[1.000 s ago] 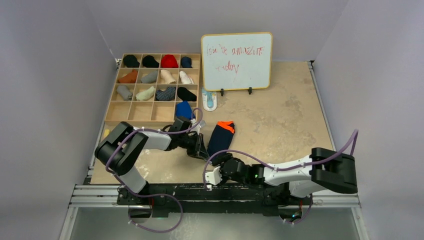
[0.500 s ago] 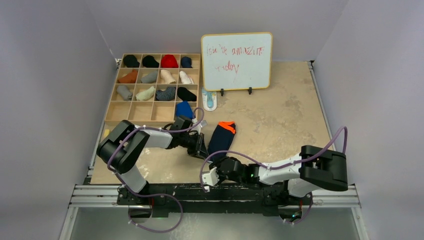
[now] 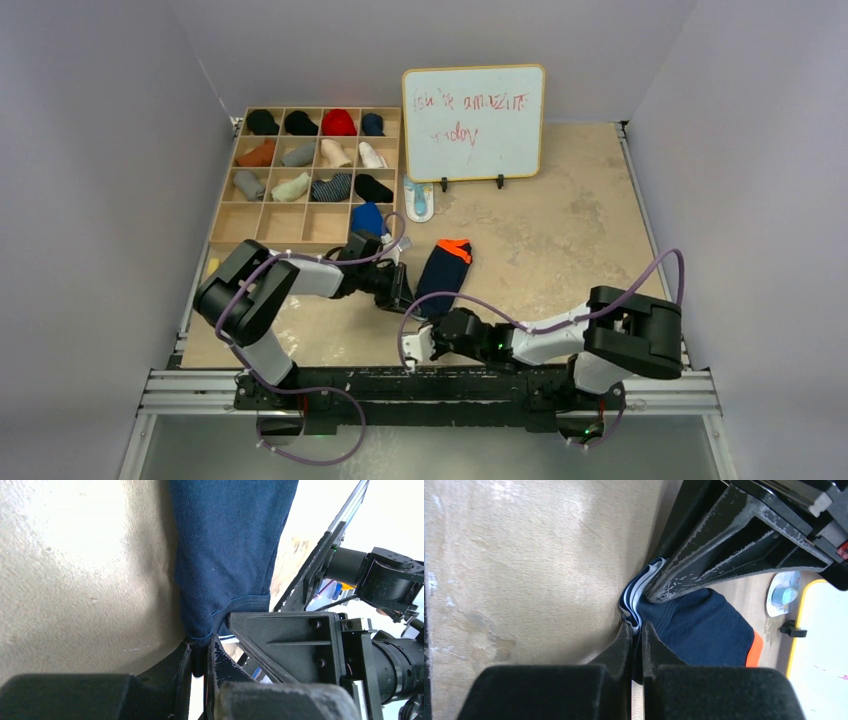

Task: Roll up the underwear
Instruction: Roll the underwear to the center of the board.

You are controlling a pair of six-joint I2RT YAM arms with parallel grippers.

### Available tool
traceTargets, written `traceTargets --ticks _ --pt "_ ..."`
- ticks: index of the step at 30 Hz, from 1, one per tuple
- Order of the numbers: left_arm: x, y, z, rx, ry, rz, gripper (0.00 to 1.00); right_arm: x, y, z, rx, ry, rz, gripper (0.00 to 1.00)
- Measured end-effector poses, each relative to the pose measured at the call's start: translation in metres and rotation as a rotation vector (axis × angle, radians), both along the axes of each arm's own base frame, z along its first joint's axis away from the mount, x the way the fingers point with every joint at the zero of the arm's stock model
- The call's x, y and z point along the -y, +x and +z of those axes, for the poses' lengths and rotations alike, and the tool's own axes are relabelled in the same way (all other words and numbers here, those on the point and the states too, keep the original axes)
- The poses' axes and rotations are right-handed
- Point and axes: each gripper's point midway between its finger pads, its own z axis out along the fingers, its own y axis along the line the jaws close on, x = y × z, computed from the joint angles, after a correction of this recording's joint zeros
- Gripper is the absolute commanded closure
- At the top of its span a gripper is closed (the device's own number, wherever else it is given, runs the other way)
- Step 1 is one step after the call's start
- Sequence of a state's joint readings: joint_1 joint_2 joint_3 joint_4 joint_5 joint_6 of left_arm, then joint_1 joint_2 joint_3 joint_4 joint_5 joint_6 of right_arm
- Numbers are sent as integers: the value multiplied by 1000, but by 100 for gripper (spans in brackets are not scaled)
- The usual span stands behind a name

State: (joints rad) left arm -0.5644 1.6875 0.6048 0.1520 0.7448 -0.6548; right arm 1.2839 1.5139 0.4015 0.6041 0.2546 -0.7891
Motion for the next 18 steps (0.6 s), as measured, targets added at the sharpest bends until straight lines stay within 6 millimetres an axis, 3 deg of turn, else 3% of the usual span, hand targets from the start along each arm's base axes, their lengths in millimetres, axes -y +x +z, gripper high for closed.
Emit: traceTargets --ticks 4,8,11,18 --pt "-2 2 0 3 -1 26 98 1 3 3 -58 32 -4 100" --pt "-9 -1 2 2 3 65 62 -4 1 11 -128 89 23 100" --pt "-17 -5 10 -6 -7 117 47 -7 -3 14 -167 112 48 100" --pt "-36 -7 25 51 32 229 39 -16 -17 14 -288 153 123 100"
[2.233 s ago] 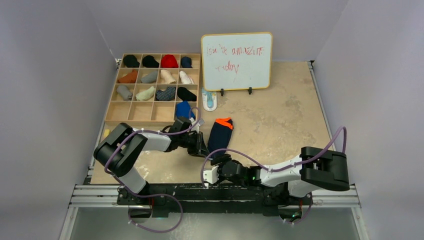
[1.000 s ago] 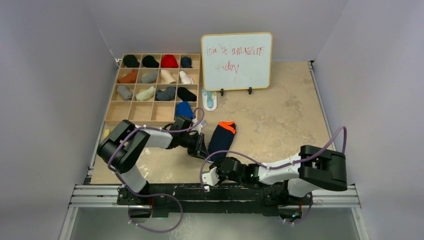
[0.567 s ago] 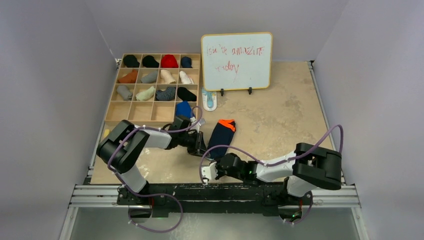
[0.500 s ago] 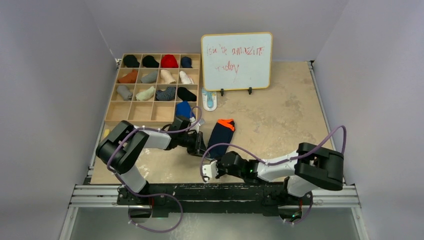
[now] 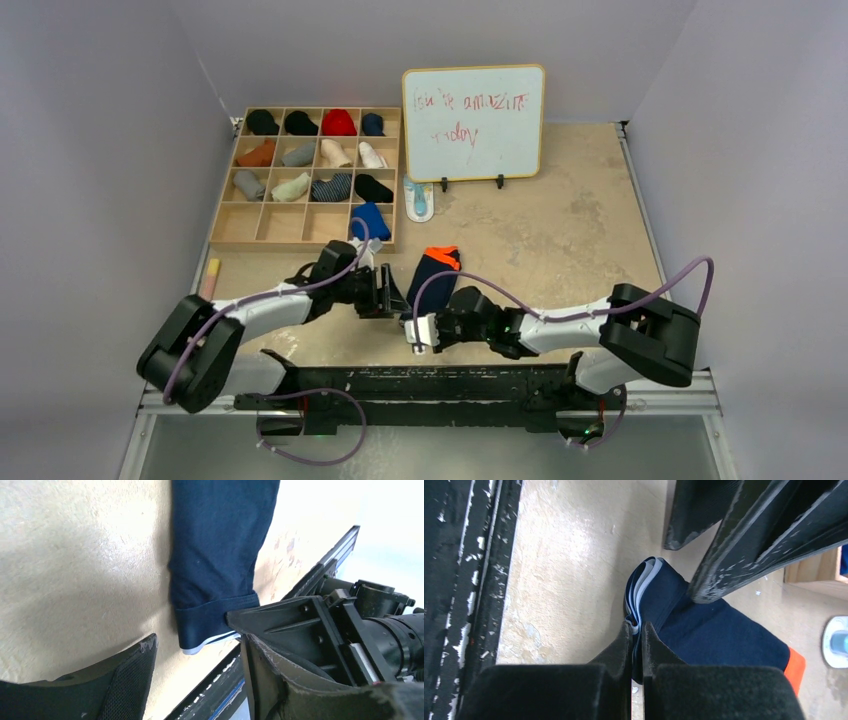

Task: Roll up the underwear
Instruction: Roll the underwear to the center of the board.

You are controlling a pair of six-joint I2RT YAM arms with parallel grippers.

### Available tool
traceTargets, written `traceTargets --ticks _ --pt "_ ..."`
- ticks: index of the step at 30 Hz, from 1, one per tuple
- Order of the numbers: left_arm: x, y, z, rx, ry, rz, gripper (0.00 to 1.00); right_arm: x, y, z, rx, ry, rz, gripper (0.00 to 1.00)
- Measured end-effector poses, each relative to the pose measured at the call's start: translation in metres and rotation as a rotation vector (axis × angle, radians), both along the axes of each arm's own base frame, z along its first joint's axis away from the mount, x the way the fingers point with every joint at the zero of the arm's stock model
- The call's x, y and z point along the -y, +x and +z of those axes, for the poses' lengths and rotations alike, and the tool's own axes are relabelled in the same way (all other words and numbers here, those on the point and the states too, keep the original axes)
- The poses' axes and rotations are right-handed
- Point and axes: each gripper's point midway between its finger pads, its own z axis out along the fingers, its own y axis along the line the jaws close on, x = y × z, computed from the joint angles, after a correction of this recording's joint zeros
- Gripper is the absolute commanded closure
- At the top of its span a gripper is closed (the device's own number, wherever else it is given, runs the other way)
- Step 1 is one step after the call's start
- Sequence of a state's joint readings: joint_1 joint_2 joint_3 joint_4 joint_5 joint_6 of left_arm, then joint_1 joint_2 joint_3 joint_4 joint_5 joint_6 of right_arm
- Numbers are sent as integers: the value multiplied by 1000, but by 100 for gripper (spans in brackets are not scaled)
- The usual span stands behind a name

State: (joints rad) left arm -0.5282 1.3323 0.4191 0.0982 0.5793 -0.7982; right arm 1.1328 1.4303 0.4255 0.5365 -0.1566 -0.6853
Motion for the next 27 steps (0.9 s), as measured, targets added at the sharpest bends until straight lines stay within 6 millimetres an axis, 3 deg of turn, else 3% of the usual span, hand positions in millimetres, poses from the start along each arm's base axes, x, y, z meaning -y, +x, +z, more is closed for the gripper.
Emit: traceTargets --ticks 9,17,27 --pt "-16 17 29 143 33 116 38 -8 0 15 -234 172 -81 100" --pt "-17 22 29 160 40 132 38 5 -4 15 -510 312 -243 100" --pt "-5 22 31 161 -13 82 38 18 12 20 -865 476 -437 100"
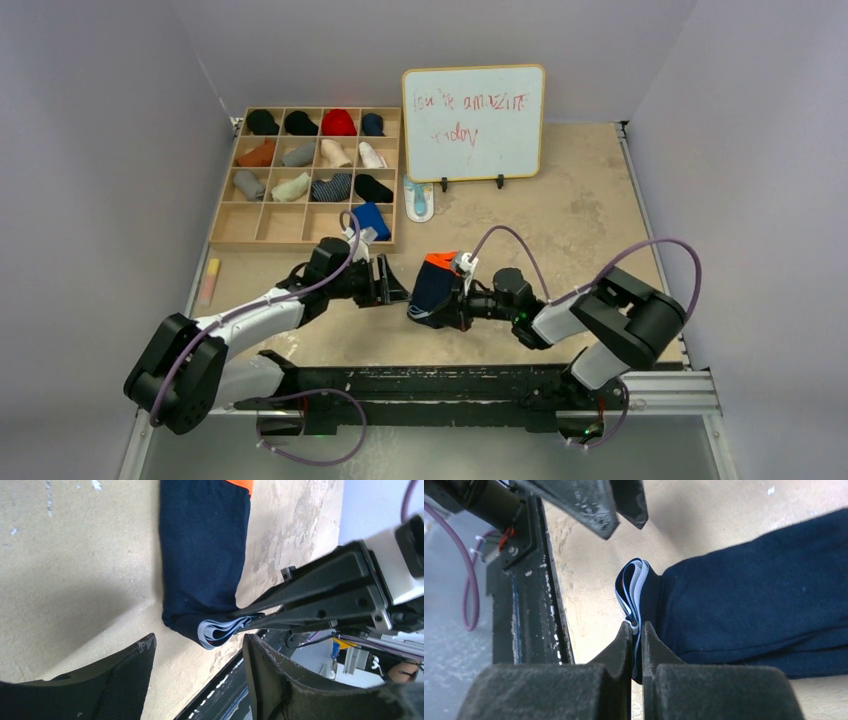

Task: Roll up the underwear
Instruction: Roll the underwear to the center of the board.

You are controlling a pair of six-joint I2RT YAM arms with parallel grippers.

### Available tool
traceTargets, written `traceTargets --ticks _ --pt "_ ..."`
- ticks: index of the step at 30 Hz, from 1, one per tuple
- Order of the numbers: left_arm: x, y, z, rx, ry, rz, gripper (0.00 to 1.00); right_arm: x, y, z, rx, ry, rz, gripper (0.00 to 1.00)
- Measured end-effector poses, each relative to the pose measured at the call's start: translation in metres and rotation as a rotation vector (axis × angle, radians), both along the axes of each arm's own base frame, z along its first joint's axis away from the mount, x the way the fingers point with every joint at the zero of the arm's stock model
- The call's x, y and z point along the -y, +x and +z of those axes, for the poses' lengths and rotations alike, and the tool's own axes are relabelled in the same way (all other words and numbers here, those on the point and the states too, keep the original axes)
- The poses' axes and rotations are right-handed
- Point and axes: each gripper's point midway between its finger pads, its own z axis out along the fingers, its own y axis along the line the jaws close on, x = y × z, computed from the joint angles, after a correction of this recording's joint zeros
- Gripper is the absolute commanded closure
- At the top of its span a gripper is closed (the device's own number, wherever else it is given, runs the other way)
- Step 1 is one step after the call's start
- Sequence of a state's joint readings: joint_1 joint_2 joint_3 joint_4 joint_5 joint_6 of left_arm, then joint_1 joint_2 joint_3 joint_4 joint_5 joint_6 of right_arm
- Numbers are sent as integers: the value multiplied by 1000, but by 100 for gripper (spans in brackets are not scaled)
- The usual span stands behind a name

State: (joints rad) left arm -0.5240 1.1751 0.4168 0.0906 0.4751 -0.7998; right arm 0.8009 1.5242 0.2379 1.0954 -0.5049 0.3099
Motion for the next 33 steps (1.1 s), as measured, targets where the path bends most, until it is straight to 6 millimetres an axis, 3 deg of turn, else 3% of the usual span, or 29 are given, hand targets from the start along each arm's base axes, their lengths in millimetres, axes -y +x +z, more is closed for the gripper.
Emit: traceTargets --ticks 11,18,23,33 --pt "9 -5 -7 -3 -26 -87 38 20 18 -19 -434 120 -131 100" --pt "11 -6 -21 1 -8 -132 37 25 27 -26 -676 169 -153 100" --pt "15 -6 -35 -22 -11 -164 37 26 28 -27 -751 181 -145 98" --pt "45 -4 -34 -27 -120 -258 40 24 35 -23 -778 125 -143 95"
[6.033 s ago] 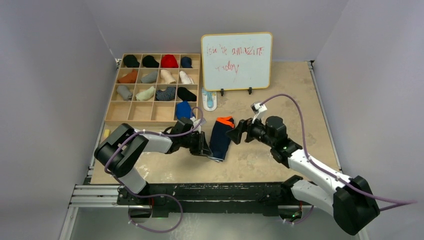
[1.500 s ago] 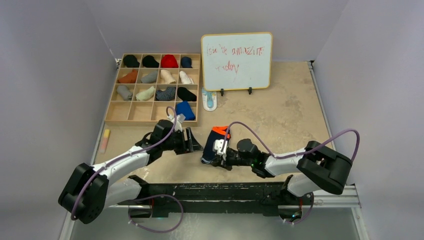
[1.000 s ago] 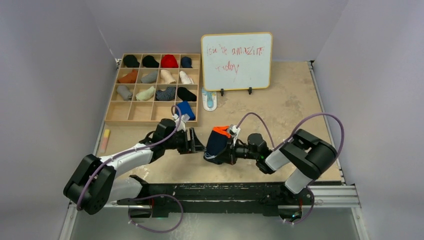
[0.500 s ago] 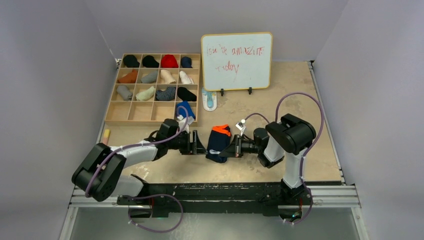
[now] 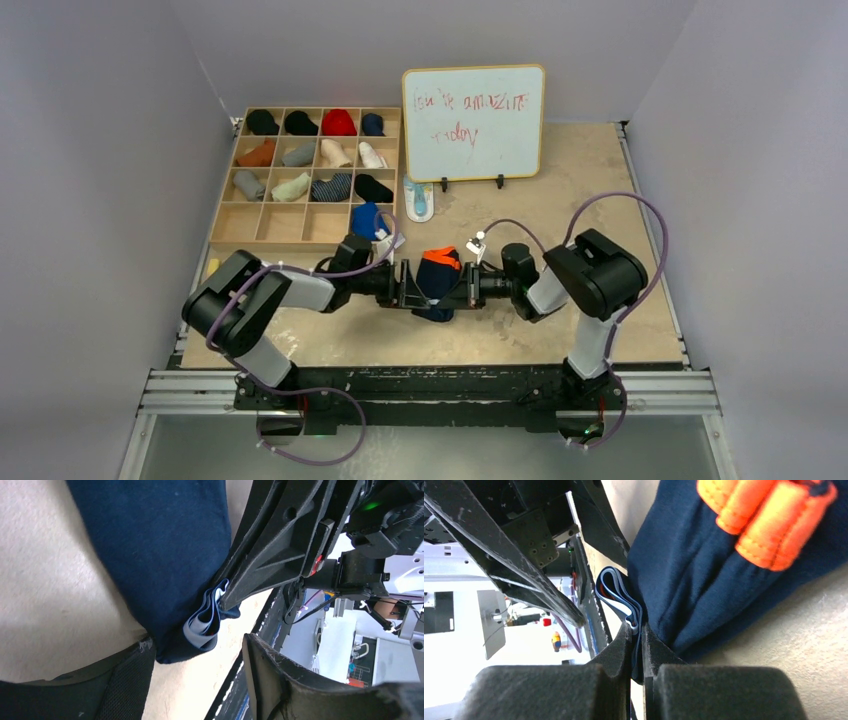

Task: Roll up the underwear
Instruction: Roll the underwear to the center of the board.

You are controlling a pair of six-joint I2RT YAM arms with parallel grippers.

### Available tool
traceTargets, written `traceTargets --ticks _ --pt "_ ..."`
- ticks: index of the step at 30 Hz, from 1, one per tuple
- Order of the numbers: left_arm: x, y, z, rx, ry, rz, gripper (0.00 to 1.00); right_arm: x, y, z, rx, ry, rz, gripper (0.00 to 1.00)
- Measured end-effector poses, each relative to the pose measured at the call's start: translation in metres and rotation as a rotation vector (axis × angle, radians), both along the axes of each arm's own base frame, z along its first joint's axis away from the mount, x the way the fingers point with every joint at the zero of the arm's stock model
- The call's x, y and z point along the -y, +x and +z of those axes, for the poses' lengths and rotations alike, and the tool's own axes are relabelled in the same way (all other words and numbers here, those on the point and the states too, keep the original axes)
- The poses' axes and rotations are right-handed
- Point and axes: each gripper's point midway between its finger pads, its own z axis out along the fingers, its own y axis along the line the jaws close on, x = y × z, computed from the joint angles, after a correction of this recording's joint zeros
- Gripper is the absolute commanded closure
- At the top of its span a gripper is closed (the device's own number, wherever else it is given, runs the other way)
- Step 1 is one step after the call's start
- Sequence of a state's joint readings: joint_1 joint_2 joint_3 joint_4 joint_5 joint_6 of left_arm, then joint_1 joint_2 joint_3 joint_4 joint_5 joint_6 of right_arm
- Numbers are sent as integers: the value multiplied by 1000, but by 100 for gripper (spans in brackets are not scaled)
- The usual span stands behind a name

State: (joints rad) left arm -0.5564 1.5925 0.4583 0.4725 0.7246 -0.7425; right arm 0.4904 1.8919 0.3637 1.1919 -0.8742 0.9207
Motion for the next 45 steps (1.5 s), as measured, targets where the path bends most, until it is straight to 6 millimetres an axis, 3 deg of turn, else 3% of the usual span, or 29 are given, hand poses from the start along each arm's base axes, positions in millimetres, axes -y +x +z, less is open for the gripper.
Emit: traceTargets --ticks 2,8,13,19,23,26,30,32,36,39,41,43,45 --pt "6 1 -1 1 -5 -12 45 0 2 2 13 -18 11 94" --pt "6 6 -10 -5 25 11 76 -1 8 5 46 -76 51 90" --pt "6 10 -14 -4 51 46 94 1 11 7 67 -125 73 83" --pt "6 16 -14 -25 78 70 99 6 14 11 99 -186 79 53" --pt "7 24 -12 -28 111 80 100 13 18 23 171 -238 76 17" --pt "7 28 -12 -28 141 82 100 20 28 38 287 -294 55 9" --pt "6 31 -10 -36 174 71 100 32 44 67 506 -348 2 8" --pt "6 31 -9 -35 186 63 100 37 49 86 657 -350 -36 1" --pt "6 33 -6 -29 214 37 100 47 46 110 896 -306 -145 1" --pt "3 33 -5 -23 241 14 100 53 47 103 916 -301 -215 16" --pt "0 32 -5 -20 269 0 100 53 51 94 934 -320 -211 19" --pt "-4 30 -5 -17 294 -12 100 46 52 87 984 -334 -168 19" --pt "-8 28 -4 -14 316 -24 100 29 40 81 1090 -344 -68 26"
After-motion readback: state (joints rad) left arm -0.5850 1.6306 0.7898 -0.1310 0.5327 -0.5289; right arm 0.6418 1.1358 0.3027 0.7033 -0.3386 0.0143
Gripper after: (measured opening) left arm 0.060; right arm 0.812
